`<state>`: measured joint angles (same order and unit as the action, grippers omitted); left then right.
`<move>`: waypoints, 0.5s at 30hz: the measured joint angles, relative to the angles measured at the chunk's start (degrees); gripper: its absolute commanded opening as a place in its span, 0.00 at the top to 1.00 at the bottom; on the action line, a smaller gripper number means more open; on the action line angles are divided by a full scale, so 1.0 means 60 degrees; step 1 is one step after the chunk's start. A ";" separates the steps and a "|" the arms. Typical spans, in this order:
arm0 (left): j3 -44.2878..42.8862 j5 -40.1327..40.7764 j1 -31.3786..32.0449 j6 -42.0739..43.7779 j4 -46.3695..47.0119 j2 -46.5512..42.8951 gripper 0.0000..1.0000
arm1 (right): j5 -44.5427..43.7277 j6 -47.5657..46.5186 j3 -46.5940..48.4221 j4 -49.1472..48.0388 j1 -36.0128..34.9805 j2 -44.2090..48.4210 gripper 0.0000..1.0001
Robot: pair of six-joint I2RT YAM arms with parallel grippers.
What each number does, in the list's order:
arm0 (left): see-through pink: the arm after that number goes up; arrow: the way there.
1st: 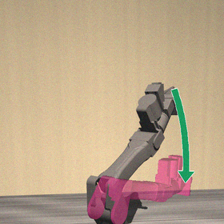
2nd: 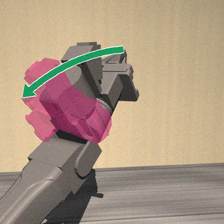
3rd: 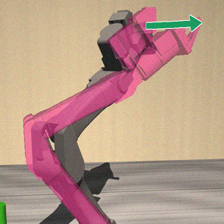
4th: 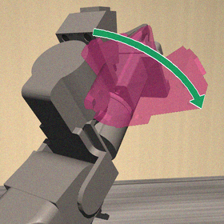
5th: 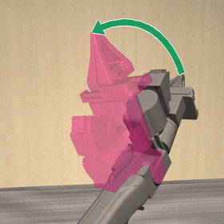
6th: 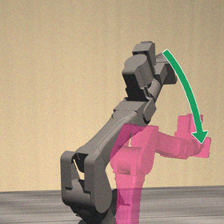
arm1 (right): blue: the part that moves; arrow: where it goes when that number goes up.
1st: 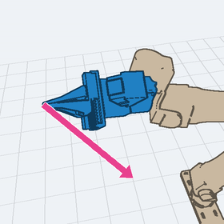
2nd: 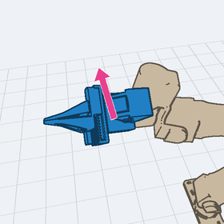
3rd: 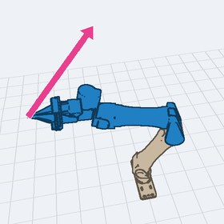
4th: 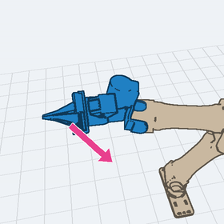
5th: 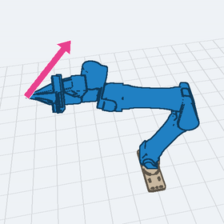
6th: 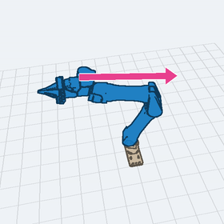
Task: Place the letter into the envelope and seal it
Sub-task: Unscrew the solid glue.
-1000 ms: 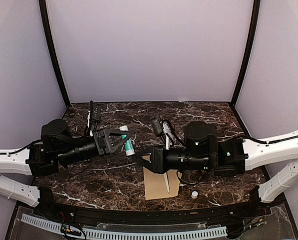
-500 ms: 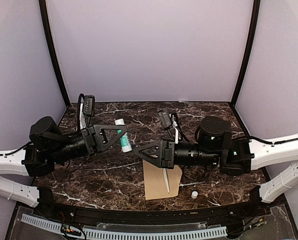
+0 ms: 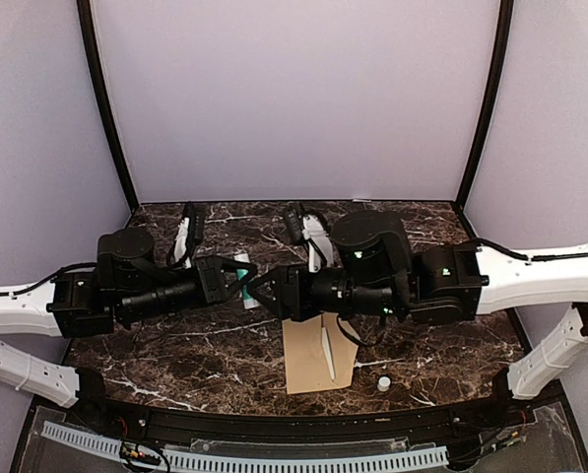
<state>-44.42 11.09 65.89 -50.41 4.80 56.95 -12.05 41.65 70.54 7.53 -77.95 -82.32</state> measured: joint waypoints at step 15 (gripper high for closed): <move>-0.0098 0.0073 0.0000 -0.0259 -0.0324 0.0270 1.00 | -0.0871 -0.0306 0.1432 0.2014 -0.0492 -0.1676 0.70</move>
<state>-45.01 11.53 65.89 -51.96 2.85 58.57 -17.28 39.81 79.13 19.62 -80.90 -92.38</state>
